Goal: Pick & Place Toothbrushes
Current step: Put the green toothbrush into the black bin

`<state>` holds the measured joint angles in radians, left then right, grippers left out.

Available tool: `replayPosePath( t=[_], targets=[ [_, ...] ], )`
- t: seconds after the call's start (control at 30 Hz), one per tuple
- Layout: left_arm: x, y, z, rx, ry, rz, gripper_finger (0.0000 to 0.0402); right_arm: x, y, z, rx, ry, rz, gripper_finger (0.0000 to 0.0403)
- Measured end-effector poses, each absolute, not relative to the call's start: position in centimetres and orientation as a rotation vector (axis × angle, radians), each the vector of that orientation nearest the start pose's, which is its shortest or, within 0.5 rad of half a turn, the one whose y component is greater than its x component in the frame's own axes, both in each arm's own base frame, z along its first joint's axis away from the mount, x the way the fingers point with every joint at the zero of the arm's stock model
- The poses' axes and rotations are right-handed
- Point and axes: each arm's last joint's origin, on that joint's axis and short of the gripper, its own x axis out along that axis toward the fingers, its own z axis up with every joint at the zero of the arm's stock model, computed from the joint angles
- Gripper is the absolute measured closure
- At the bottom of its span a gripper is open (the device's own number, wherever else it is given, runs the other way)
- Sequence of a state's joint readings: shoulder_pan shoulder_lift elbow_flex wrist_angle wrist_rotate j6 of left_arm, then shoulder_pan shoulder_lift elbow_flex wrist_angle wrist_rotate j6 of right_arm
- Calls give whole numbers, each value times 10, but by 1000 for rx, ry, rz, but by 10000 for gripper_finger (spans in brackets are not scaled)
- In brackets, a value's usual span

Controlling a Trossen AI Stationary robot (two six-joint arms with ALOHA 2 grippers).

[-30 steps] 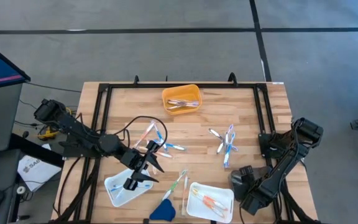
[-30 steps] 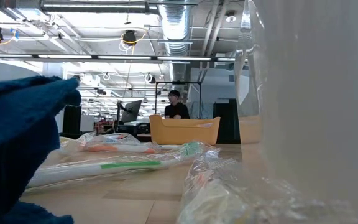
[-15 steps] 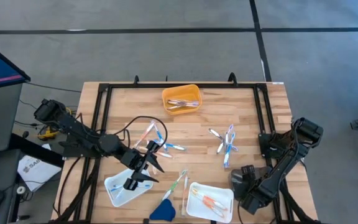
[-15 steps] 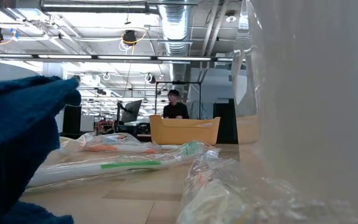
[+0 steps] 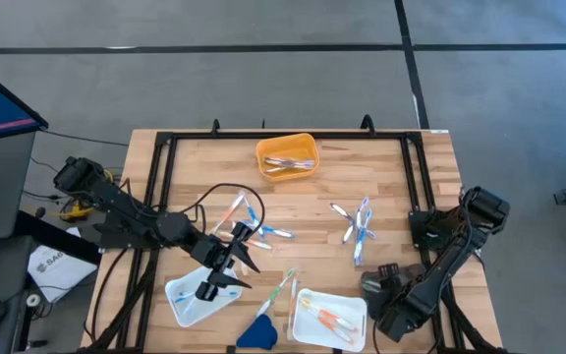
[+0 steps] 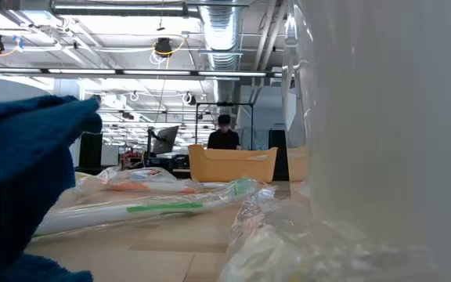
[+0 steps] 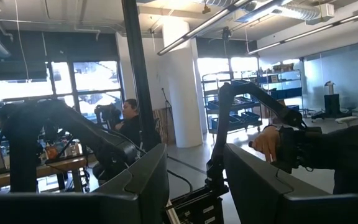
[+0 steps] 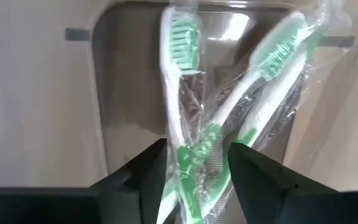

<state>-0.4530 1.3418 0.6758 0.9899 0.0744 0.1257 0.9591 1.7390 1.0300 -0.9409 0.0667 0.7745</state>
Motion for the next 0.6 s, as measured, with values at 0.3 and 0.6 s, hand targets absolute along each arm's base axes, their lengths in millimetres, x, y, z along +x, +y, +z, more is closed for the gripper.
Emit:
replayPosePath(
  t=[0.3,0.6],
  targets=[
    [252,-125,287,61,-351,-502,247,159,223,155,-288,1616,34,319],
    [252,-125,287,61,-351,-502,247,154,217,157,-319,1674,-36,336]
  ],
)
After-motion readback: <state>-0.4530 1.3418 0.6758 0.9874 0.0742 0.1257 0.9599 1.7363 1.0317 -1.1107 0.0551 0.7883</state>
